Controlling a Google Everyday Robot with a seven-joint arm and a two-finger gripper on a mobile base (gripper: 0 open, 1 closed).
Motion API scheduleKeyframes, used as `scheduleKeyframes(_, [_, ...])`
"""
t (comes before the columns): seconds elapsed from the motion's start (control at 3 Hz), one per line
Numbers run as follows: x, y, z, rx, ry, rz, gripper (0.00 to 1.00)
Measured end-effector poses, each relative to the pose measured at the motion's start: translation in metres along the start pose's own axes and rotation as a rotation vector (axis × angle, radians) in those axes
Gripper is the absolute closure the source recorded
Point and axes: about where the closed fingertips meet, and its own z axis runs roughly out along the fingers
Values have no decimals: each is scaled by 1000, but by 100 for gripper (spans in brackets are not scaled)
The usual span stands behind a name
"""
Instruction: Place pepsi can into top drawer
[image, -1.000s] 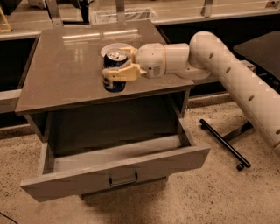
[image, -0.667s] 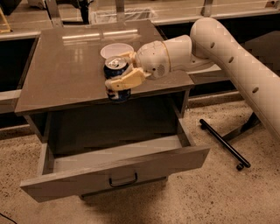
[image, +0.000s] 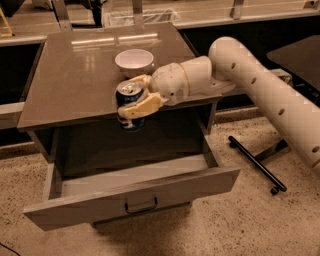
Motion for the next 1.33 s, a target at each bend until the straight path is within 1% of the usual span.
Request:
scheduleKeyframes(0.33, [54, 6, 20, 61, -1, 25, 100])
scheduleKeyframes(0.67, [109, 17, 59, 46, 53, 47, 100])
scheduleKeyframes(1.0, [122, 18, 64, 61, 52, 49, 100])
scheduleKeyframes(1.33, [151, 4, 71, 158, 56, 32, 100])
